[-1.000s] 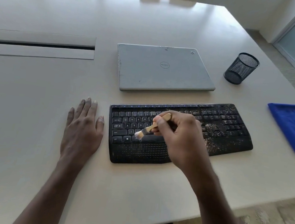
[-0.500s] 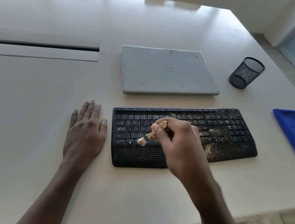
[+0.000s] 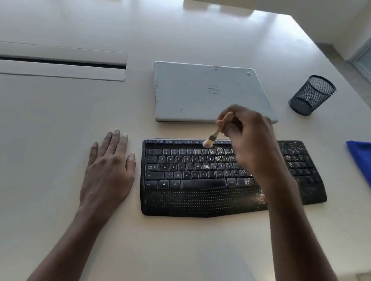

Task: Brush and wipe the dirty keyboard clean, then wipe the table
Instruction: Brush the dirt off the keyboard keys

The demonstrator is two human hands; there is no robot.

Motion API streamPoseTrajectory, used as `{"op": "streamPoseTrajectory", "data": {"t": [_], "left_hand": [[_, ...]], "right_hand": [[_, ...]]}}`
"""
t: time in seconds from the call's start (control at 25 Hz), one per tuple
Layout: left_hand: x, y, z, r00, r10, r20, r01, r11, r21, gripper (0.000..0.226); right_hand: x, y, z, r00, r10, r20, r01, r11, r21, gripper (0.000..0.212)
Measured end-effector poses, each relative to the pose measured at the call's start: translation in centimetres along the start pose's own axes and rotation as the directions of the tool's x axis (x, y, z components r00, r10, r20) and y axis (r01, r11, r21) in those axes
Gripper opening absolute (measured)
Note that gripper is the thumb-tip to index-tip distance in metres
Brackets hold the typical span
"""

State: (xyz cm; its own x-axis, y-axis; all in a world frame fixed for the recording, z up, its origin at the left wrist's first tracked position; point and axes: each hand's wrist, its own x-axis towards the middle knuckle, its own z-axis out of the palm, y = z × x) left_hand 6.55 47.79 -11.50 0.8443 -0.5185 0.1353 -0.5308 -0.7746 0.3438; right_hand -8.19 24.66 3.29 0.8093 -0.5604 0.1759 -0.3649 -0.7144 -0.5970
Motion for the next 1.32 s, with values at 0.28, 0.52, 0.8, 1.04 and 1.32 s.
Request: {"op": "streamPoseTrajectory", "data": {"t": [0.28, 0.52, 0.8, 1.04, 1.32], "left_hand": [[0.0, 0.1, 0.0, 1.000, 0.002, -0.009, -0.002, 1.000, -0.003, 0.058], [0.0, 0.1, 0.0, 1.000, 0.001, -0.005, -0.001, 1.000, 0.001, 0.059], [-0.1, 0.0, 0.1, 1.000, 0.015, -0.014, -0.015, 1.000, 0.008, 0.065], [-0.1, 0.0, 0.2, 1.000, 0.021, -0.021, -0.021, 1.000, 0.006, 0.066], [0.0, 0.0, 0.2, 1.000, 0.011, -0.015, -0.011, 1.000, -0.002, 0.057]], "right_hand": [[1.4, -1.3, 2.9, 0.992, -0.081, 0.094, 0.074, 0.994, 0.076, 0.011], [0.0, -1.4, 3.5, 0.988, -0.001, -0.155, -0.004, 1.000, -0.031, 0.015], [-0.6, -1.8, 4.0, 0.985, 0.046, -0.164, -0.047, 0.999, -0.005, 0.024], [-0.8, -1.9, 4.8, 0.993, 0.067, -0.101, -0.072, 0.996, -0.049, 0.027], [-0.8, -1.9, 4.5, 0.992, 0.059, -0.109, -0.066, 0.996, -0.056, 0.026]]}}
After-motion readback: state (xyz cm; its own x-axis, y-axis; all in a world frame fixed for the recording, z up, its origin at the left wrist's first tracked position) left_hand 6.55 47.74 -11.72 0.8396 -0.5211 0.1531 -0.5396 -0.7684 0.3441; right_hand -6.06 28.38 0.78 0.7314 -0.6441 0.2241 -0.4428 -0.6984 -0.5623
